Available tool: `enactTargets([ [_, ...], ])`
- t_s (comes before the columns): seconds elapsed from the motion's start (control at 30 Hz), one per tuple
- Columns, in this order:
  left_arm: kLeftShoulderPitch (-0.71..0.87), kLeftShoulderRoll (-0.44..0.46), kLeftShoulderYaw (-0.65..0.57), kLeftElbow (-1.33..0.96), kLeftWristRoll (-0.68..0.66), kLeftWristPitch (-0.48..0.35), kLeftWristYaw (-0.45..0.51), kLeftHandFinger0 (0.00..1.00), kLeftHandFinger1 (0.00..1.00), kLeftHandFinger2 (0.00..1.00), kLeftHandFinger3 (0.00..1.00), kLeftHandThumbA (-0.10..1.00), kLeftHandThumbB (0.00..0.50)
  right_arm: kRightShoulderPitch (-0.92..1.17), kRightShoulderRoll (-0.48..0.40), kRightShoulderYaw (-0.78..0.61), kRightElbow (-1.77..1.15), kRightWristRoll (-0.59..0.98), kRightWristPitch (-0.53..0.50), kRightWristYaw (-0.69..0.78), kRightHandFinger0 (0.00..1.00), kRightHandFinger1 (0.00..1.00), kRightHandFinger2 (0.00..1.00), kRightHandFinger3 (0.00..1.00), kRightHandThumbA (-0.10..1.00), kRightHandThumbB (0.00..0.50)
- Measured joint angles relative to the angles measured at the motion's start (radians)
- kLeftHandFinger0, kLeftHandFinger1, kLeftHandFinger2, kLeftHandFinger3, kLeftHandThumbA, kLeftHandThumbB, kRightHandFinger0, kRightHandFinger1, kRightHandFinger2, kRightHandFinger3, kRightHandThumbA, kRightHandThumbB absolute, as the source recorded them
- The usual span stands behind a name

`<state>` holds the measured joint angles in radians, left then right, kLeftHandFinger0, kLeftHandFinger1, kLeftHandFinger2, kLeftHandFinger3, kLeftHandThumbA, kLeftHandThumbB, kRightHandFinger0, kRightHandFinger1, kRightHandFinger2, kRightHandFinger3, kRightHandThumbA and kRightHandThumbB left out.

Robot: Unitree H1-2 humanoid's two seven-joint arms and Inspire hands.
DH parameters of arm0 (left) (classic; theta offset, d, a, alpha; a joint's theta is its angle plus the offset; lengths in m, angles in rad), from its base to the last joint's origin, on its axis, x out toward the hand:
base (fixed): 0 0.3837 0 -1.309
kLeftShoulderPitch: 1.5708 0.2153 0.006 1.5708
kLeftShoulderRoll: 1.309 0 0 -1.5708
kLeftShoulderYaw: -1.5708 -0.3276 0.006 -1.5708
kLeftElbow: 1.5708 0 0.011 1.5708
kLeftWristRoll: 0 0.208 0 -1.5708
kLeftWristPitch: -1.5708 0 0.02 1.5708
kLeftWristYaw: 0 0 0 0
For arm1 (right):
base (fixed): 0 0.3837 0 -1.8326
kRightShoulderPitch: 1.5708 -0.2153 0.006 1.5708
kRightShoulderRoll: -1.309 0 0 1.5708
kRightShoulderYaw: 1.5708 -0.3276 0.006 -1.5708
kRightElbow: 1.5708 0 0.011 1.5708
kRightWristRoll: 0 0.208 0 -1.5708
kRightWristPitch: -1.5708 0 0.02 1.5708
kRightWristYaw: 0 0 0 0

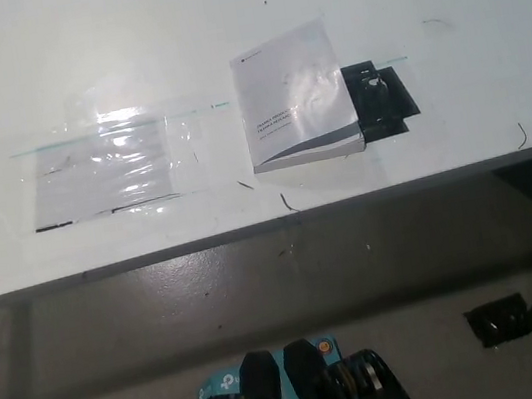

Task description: The robot uses its right hand to slide under the cover of the book kept in the middle of the desk and open it

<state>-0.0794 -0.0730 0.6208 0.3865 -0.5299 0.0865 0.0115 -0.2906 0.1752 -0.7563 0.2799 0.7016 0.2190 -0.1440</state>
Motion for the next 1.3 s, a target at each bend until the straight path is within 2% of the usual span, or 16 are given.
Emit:
enactTargets([
  [0.03, -0.001, 0.000, 0.001, 0.000, -0.008, 0.000, 0.000, 0.73, 0.76, 0.79, 0.88, 0.96, 0.178, -0.015, 0.000, -0.005, -0.033, 0.022, 0.009, -0.015, 0.78, 0.80, 0.94, 1.00, 1.00, 0.154],
  [0.13, -0.006, -0.002, 0.000, 0.000, -0.028, 0.000, -0.001, 0.72, 0.76, 0.80, 0.87, 0.95, 0.182, -0.067, -0.003, -0.012, -0.123, 0.076, 0.033, -0.061, 0.74, 0.76, 0.88, 1.00, 1.00, 0.150],
  [0.17, -0.008, -0.002, 0.000, -0.001, -0.035, 0.000, 0.000, 0.73, 0.77, 0.82, 0.89, 0.96, 0.171, -0.088, -0.006, -0.014, -0.156, 0.093, 0.044, -0.082, 0.71, 0.72, 0.84, 1.00, 1.00, 0.173],
  [0.33, -0.010, -0.002, -0.002, -0.001, -0.058, -0.003, -0.001, 0.75, 0.77, 0.83, 0.89, 0.97, 0.167, -0.169, -0.041, -0.017, -0.252, 0.151, 0.071, -0.168, 0.71, 0.70, 0.80, 0.99, 1.00, 0.182],
  [0.37, -0.010, -0.002, -0.002, -0.001, -0.060, -0.003, -0.001, 0.75, 0.77, 0.82, 0.89, 0.96, 0.171, -0.174, -0.044, -0.017, -0.258, 0.155, 0.073, -0.176, 0.69, 0.68, 0.77, 0.95, 1.00, 0.209],
  [0.4, -0.010, -0.002, -0.002, -0.001, -0.063, -0.003, -0.001, 0.72, 0.76, 0.80, 0.88, 0.97, 0.167, -0.186, -0.052, -0.016, -0.269, 0.164, 0.078, -0.198, 0.73, 0.72, 0.81, 0.97, 1.00, 0.236],
  [0.47, -0.009, -0.002, -0.003, -0.002, -0.069, -0.002, -0.001, 0.73, 0.77, 0.79, 0.86, 0.98, 0.166, -0.199, -0.061, -0.011, -0.285, 0.175, 0.088, -0.227, 0.74, 0.73, 0.79, 1.00, 1.00, 0.219],
  [0.6, -0.009, -0.001, -0.003, -0.001, -0.086, -0.002, -0.001, 0.73, 0.78, 0.81, 0.88, 0.97, 0.177, -0.241, -0.083, 0.023, -0.298, 0.187, 0.106, -0.273, 0.77, 0.77, 0.84, 0.98, 1.00, 0.212],
  [0.7, -0.009, 0.000, -0.004, -0.001, -0.093, -0.003, -0.001, 0.74, 0.78, 0.82, 0.90, 0.99, 0.173, -0.280, -0.098, 0.054, -0.298, 0.190, 0.114, -0.293, 0.79, 0.75, 0.83, 1.00, 1.00, 0.202],
  [0.77, -0.006, 0.001, -0.007, -0.001, -0.094, -0.003, -0.001, 0.74, 0.78, 0.82, 0.90, 0.98, 0.182, -0.303, -0.101, 0.079, -0.297, 0.190, 0.117, -0.303, 0.83, 0.84, 0.91, 1.00, 1.00, 0.192],
  [0.83, -0.007, 0.004, -0.008, 0.000, -0.097, -0.003, -0.001, 0.73, 0.77, 0.82, 0.90, 0.97, 0.180, -0.323, -0.100, 0.101, -0.286, 0.189, 0.118, -0.306, 0.79, 0.78, 0.88, 1.00, 1.00, 0.163],
  [0.97, -0.010, 0.005, -0.009, -0.001, -0.100, -0.004, 0.000, 0.73, 0.76, 0.82, 0.90, 0.96, 0.183, -0.372, -0.107, 0.153, -0.171, 0.184, 0.117, -0.301, 0.77, 0.76, 0.87, 1.00, 1.00, 0.153],
  [1.0, -0.012, 0.006, -0.009, -0.001, -0.101, -0.004, 0.000, 0.74, 0.77, 0.82, 0.90, 0.99, 0.165, -0.381, -0.110, 0.165, -0.137, 0.183, 0.117, -0.299, 0.80, 0.81, 0.89, 1.00, 1.00, 0.130],
  [1.13, -0.015, 0.008, -0.010, -0.001, -0.103, -0.004, 0.002, 0.80, 0.81, 0.85, 0.92, 1.00, 0.153, -0.425, -0.117, 0.200, 0.016, 0.173, 0.108, -0.282, 0.84, 0.85, 0.94, 1.00, 1.00, 0.115],
  [1.2, -0.015, 0.008, -0.010, -0.001, -0.104, -0.004, 0.002, 0.76, 0.79, 0.84, 0.91, 1.00, 0.159, -0.439, -0.116, 0.217, 0.082, 0.161, 0.100, -0.272, 0.80, 0.80, 0.91, 1.00, 1.00, 0.111],
  [1.3, -0.015, 0.010, -0.011, -0.001, -0.105, -0.003, 0.002, 0.73, 0.78, 0.83, 0.91, 0.99, 0.163, -0.454, -0.110, 0.241, 0.163, 0.141, 0.081, -0.257, 0.80, 0.80, 0.92, 1.00, 1.00, 0.117],
])
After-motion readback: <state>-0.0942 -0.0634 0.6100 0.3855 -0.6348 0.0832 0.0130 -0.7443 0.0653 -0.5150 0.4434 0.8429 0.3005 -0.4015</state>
